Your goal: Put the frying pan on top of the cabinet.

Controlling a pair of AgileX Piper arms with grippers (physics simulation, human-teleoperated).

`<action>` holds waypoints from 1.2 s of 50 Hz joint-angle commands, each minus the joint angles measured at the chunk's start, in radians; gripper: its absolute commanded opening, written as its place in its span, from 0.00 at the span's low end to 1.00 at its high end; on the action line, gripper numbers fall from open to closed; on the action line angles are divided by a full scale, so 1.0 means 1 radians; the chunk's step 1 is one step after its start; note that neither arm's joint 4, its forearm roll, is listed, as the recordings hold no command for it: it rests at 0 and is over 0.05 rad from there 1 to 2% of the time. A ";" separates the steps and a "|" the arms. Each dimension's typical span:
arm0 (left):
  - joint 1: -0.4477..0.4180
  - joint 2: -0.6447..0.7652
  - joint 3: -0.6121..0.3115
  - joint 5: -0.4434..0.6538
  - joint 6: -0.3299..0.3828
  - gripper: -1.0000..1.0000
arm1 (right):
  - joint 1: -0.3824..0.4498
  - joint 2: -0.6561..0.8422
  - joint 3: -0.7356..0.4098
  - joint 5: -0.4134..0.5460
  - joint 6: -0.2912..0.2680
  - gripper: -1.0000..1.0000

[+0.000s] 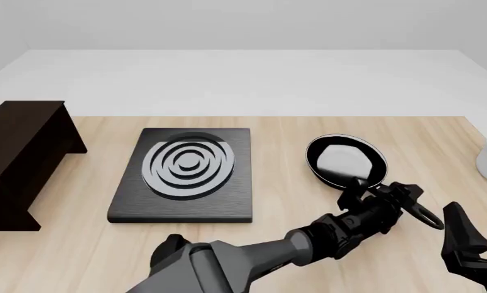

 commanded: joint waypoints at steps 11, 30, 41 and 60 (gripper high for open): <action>-0.003 0.092 0.022 0.022 0.059 1.00 | -0.004 0.016 -0.001 -0.012 0.008 1.00; 0.002 0.123 -0.025 0.054 0.053 1.00 | -0.006 0.006 0.000 -0.004 0.013 1.00; -0.002 0.138 -0.036 0.071 0.051 1.00 | -0.005 0.000 0.000 0.001 0.013 1.00; 0.002 0.180 -0.112 0.119 0.054 1.00 | -0.007 0.001 0.000 0.001 0.016 1.00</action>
